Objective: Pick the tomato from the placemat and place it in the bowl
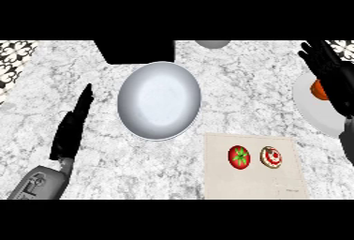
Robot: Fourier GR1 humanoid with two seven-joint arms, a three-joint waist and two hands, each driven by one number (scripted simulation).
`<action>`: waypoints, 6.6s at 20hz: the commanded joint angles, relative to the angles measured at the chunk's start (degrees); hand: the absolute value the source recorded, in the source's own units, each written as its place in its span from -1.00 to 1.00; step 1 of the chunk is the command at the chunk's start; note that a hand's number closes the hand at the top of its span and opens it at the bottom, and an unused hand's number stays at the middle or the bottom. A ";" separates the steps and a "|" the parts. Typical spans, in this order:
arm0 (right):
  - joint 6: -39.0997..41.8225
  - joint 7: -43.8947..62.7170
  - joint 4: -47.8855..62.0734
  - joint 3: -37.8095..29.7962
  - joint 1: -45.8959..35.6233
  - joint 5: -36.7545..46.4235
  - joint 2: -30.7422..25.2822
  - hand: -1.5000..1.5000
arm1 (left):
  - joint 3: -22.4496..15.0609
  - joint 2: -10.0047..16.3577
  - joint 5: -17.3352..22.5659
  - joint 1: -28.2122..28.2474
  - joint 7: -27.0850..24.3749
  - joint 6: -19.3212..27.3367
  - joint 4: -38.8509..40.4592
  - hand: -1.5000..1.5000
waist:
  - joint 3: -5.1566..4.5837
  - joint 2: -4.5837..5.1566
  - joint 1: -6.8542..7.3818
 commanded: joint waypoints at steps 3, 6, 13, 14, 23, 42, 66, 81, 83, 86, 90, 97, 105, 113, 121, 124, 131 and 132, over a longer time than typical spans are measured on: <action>-4.92 0.20 -0.63 1.22 6.50 -0.34 8.09 -1.00 | 7.54 0.04 9.10 -0.57 -3.11 -6.66 -4.31 0.00 | -0.12 -0.22 0.64; -9.02 1.47 -0.10 3.18 10.78 -1.47 14.71 -1.00 | 11.60 -0.43 16.58 1.13 -3.83 -9.81 -11.61 0.00 | -0.12 -0.76 1.91; -30.24 -2.30 6.20 6.78 14.97 24.45 11.59 -1.00 | 12.08 -2.43 19.78 2.99 -2.74 -12.97 -10.91 0.00 | -0.08 -0.17 1.12; -30.07 0.37 4.54 6.73 13.56 25.65 9.90 -1.00 | 15.57 0.21 21.93 1.96 -1.68 -15.55 -8.73 0.00 | -0.11 -0.17 0.89; -3.84 24.18 6.89 16.48 2.35 30.35 -4.15 -1.00 | 13.56 -2.56 19.58 2.02 -3.78 -15.23 -7.61 0.00 | -0.44 0.13 1.77; 24.33 60.54 3.09 20.66 -10.43 12.48 5.63 -1.00 | 15.75 -4.31 18.78 5.62 -4.58 -18.77 -8.46 0.00 | -0.13 -0.22 0.80; 21.60 44.35 -0.49 18.51 4.69 37.03 12.58 -1.00 | 20.80 -8.62 13.92 6.75 2.26 -20.51 -15.45 0.00 | -0.08 -0.16 0.87; 23.65 34.38 9.58 18.01 6.99 47.74 16.14 1.00 | 23.58 -10.84 12.39 2.01 6.05 -22.43 -13.22 0.00 | -0.07 -0.14 0.78; 23.10 30.13 14.20 19.91 2.73 50.02 16.19 1.00 | 23.85 -10.47 11.10 3.64 1.56 -24.06 -11.37 0.00 | -0.07 -0.04 1.11; 26.84 33.27 7.00 21.52 4.26 51.19 16.02 1.00 | 25.34 -10.45 11.60 2.05 1.13 -24.62 -8.65 0.00 | -0.09 -0.14 0.70; 22.99 26.94 13.97 21.46 3.83 55.98 17.07 1.00 | 24.97 -11.33 10.89 2.34 1.80 -25.23 -8.13 0.00 | -0.08 -0.09 0.77; 12.24 40.29 2.23 43.35 -3.74 56.34 29.59 1.00 | 22.23 -12.26 11.40 1.57 3.32 -25.87 -11.10 0.00 | -0.07 -0.18 5.79; -4.28 55.54 4.44 60.42 -15.68 51.38 29.82 1.00 | 22.05 -12.13 10.53 0.39 4.30 -25.02 -11.66 0.00 | -0.08 -0.01 5.41; -5.21 73.90 -4.21 57.82 -27.96 57.81 29.82 1.00 | 25.03 -10.42 12.21 1.31 3.50 -26.43 -9.44 0.00 | -0.27 -1.04 3.36; -1.37 78.94 -2.38 50.94 -36.34 61.57 29.80 1.00 | 23.46 -12.00 9.55 1.00 3.52 -23.98 -8.68 0.00 | -0.23 -0.95 1.29; -3.15 78.67 -1.16 46.40 -37.75 63.30 29.79 1.00 | 24.15 -12.07 10.16 1.73 3.50 -23.76 -10.08 0.00 | -0.17 -0.71 1.29; -6.82 74.69 3.45 41.04 -37.43 67.83 29.80 1.00 | 25.12 -11.83 10.36 2.17 1.72 -24.72 -9.19 0.00 | -0.14 -0.24 1.07; -8.01 71.76 4.99 38.42 -36.26 69.09 29.80 1.00 | 24.54 -12.23 9.59 3.66 0.85 -24.74 -9.76 0.00 | -0.11 -0.17 0.98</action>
